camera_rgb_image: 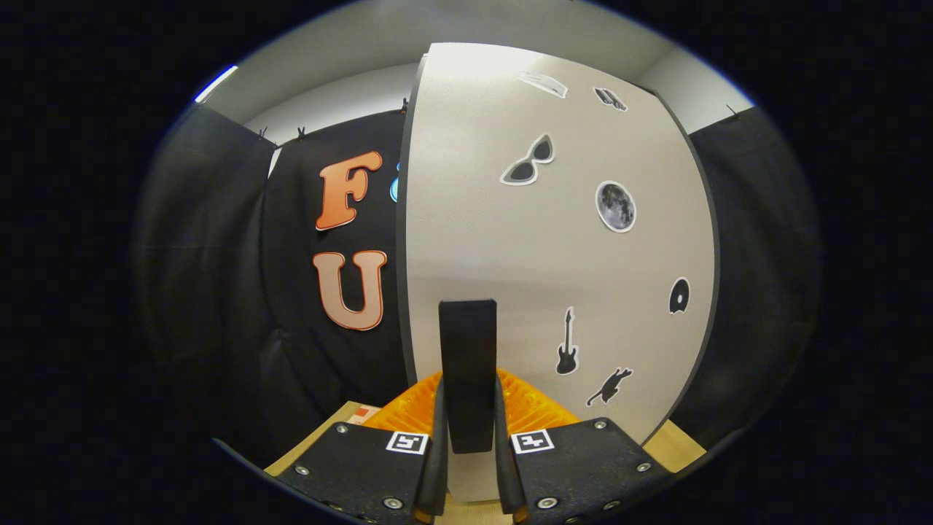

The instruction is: Open the shoe cabinet door, grab the shoes and put them into the shoe cabinet, then close the shoe cabinet door.

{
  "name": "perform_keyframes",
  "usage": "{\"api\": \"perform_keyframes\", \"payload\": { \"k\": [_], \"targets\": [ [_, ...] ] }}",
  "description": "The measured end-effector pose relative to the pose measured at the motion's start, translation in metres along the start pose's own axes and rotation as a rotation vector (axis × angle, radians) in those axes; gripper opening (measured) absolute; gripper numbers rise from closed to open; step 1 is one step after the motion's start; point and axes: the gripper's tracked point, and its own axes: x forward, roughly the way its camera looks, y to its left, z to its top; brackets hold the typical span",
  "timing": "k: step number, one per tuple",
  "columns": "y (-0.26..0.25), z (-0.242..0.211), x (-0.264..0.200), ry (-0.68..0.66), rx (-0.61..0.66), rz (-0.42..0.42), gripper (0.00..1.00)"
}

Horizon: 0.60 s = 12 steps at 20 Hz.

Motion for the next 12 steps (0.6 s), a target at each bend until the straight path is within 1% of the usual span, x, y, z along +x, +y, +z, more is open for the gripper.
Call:
{"api": "perform_keyframes", "payload": {
  "k": [7, 12],
  "targets": [
    [-0.022, 0.001, -0.048, 0.006, 0.013, 0.005, 0.27],
    [-0.044, -0.001, -0.077, 0.011, 0.025, -0.013, 0.27]
  ]
}}
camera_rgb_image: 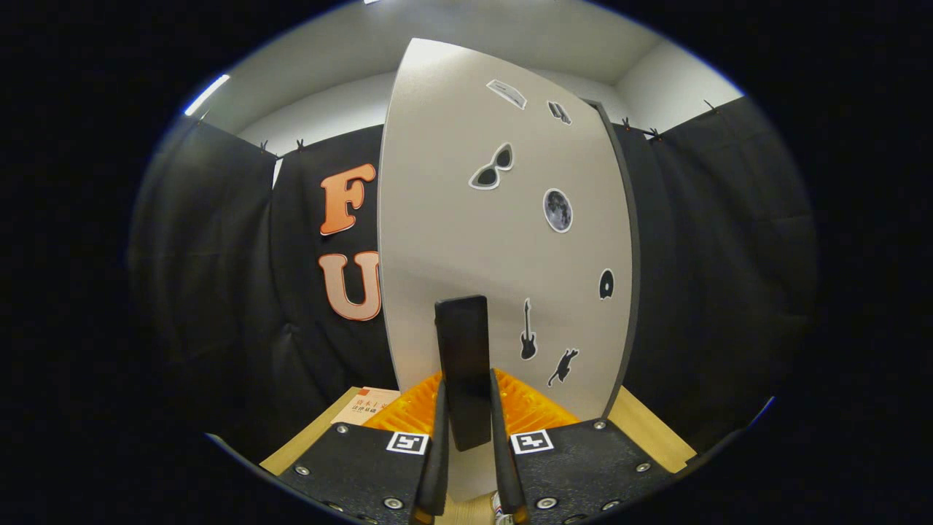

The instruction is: Open the shoe cabinet door, grab the shoes and put them into the shoe cabinet, then close the shoe cabinet door.

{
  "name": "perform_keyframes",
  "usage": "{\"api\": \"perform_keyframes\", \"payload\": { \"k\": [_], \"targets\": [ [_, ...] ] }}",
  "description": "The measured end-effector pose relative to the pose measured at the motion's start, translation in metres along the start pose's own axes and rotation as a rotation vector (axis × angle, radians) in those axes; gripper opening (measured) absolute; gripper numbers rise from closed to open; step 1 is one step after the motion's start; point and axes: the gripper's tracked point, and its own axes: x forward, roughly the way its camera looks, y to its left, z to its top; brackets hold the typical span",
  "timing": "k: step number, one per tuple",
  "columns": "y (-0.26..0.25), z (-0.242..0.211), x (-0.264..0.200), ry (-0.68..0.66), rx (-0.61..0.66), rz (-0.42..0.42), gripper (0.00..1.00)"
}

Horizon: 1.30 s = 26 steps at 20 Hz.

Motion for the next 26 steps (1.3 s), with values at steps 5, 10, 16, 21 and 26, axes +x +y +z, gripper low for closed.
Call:
{"api": "perform_keyframes", "payload": {
  "k": [5, 10, 16, 21, 26],
  "targets": [
    [-0.022, 0.000, -0.022, -0.002, -0.012, -0.045, 0.27],
    [-0.049, 0.000, -0.042, -0.001, -0.007, -0.106, 0.26],
    [-0.086, -0.003, -0.062, -0.029, 0.030, -0.145, 0.26],
    [-0.128, -0.003, -0.077, -0.048, 0.018, -0.198, 0.26],
    [-0.156, -0.009, -0.084, -0.044, 0.082, -0.216, 0.32]
  ]
}}
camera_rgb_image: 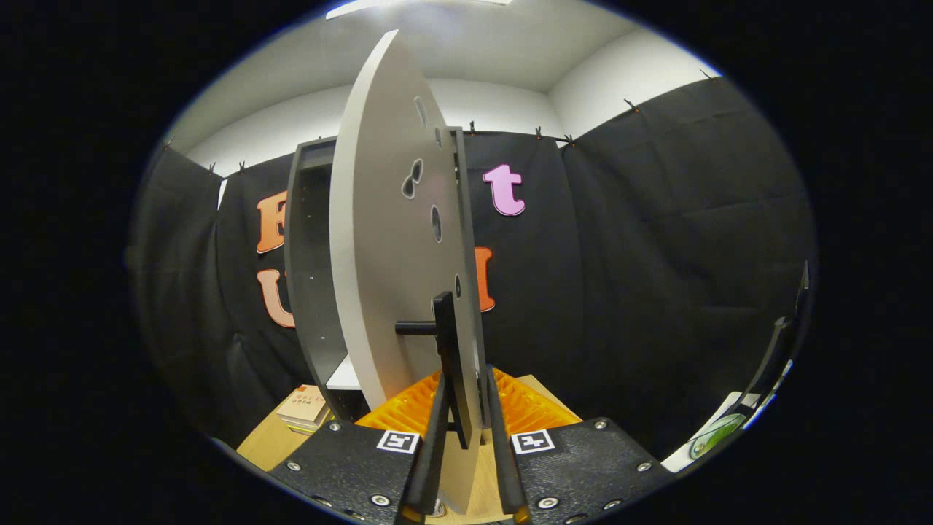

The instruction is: Open the shoe cabinet door, grab the shoes and put them into the shoe cabinet, then close the shoe cabinet door.

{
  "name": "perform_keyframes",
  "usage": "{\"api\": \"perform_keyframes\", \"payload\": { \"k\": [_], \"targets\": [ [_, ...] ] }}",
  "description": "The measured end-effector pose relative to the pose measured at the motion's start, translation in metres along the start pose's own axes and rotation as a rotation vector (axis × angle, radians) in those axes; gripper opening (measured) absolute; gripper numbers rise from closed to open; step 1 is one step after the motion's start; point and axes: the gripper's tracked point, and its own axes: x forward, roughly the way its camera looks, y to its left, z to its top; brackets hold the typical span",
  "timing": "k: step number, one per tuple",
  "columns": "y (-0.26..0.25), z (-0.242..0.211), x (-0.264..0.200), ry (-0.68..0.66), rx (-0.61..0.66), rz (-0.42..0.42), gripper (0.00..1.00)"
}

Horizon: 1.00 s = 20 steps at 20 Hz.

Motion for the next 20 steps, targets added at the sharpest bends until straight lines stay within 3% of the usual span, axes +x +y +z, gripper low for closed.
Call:
{"api": "perform_keyframes", "payload": {
  "k": [3, 6, 20],
  "targets": [
    [-0.031, -0.008, 0.003, 0.010, 0.022, -0.052, 0.44],
    [-0.042, -0.002, -0.004, -0.005, 0.050, -0.048, 0.58],
    [-0.106, 0.009, -0.012, -0.024, -0.040, -0.164, 0.63]
  ]
}}
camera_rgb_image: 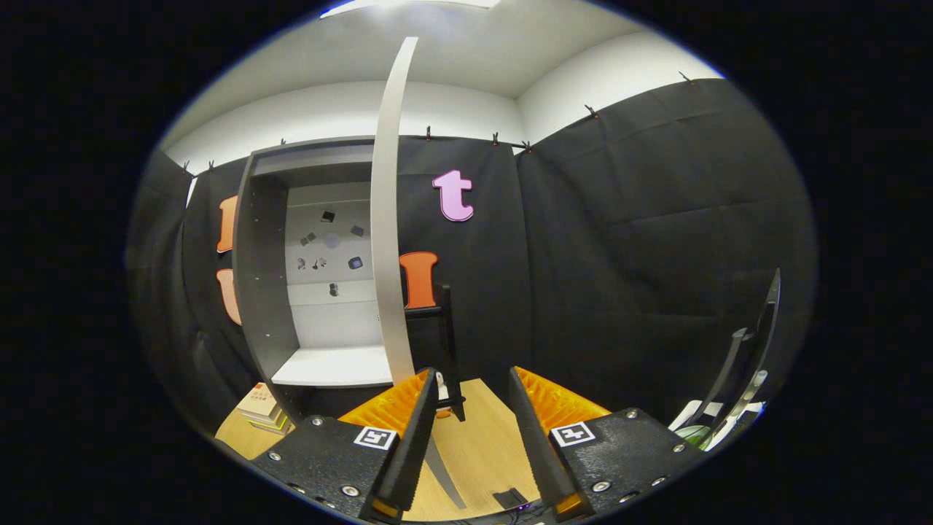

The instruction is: Open the shoe cabinet door, grab the shoes and put them into the shoe cabinet, then close the shoe cabinet door.

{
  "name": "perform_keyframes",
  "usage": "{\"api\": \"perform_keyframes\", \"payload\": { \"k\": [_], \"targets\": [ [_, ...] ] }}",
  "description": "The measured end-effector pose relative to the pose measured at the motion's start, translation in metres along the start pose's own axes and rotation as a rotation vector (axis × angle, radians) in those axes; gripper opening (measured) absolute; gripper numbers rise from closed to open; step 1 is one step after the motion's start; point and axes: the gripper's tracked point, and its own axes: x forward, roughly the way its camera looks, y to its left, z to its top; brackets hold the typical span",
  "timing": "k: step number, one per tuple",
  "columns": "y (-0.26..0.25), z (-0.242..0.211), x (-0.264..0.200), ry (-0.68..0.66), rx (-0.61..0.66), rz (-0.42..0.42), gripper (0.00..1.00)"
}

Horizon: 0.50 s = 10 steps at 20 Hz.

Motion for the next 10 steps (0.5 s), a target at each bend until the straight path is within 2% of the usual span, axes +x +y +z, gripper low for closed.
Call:
{"api": "perform_keyframes", "payload": {
  "k": [6, 10],
  "targets": [
    [0.017, 0.016, -0.026, -0.028, 0.000, 0.041, 0.65],
    [0.054, 0.036, -0.054, -0.060, -0.015, 0.123, 0.65]
  ]
}}
